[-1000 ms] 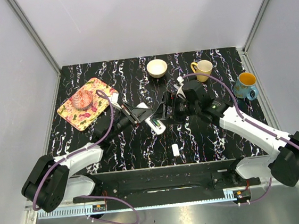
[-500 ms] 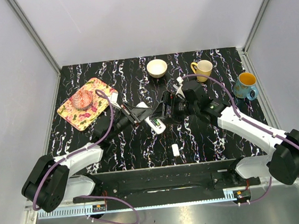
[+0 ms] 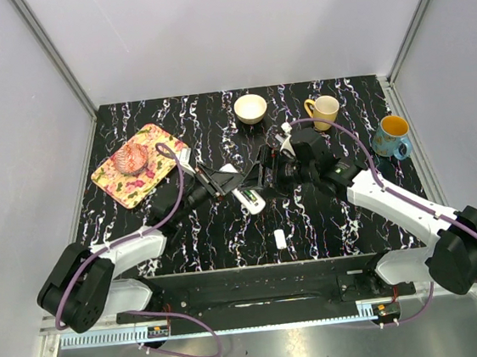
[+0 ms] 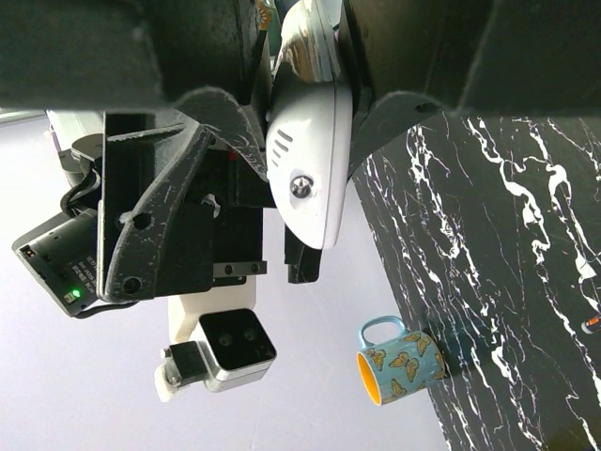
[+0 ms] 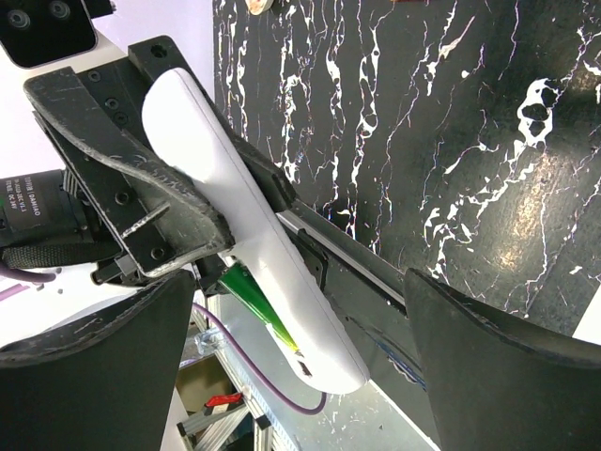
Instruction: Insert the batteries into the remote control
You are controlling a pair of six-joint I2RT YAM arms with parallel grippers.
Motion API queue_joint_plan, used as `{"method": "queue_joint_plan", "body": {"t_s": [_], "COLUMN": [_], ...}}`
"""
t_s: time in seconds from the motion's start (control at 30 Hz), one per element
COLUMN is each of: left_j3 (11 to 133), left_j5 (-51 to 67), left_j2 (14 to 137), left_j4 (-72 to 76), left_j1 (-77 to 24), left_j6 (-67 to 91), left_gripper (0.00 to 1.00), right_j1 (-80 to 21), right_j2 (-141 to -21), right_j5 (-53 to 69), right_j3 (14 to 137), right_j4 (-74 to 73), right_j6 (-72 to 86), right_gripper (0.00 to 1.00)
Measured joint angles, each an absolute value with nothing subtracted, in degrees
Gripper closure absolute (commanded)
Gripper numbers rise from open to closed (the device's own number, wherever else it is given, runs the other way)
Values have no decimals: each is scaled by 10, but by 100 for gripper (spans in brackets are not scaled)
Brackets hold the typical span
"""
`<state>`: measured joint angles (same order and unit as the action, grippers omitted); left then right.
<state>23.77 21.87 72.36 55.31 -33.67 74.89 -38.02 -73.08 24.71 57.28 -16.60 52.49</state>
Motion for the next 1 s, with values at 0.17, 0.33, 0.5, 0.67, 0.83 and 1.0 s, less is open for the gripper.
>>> {"method": "queue_joint_plan", "body": {"t_s": [0.17,0.33,0.5,0.67,0.83,1.0], "left_j3": [238,238,238,238,238,238], "left_j5": [218,219,218,218,218,218], "left_j2": [729,729,729,729,729,729], "left_j4": [554,560,568,571,572,571], "left_j1": [-337,-337,-337,-337,-337,-337], "left_j6": [753,755,755,756,757,759], "left_gripper": [100,100,100,100,100,100], "right_j1": [-380,-372,-364,-361,-361,-361], "right_j2": [-729,-729,-729,-729,-729,-729], "right_j5": [246,246,245,247,249,252], "right_j3": [573,573,573,573,570,568], "right_j4": [-166,-166,-166,-163,-160,-157], "right_j6": [525,525,526,529,533,534], "right_gripper": [2,3,3,4,5,5]}}
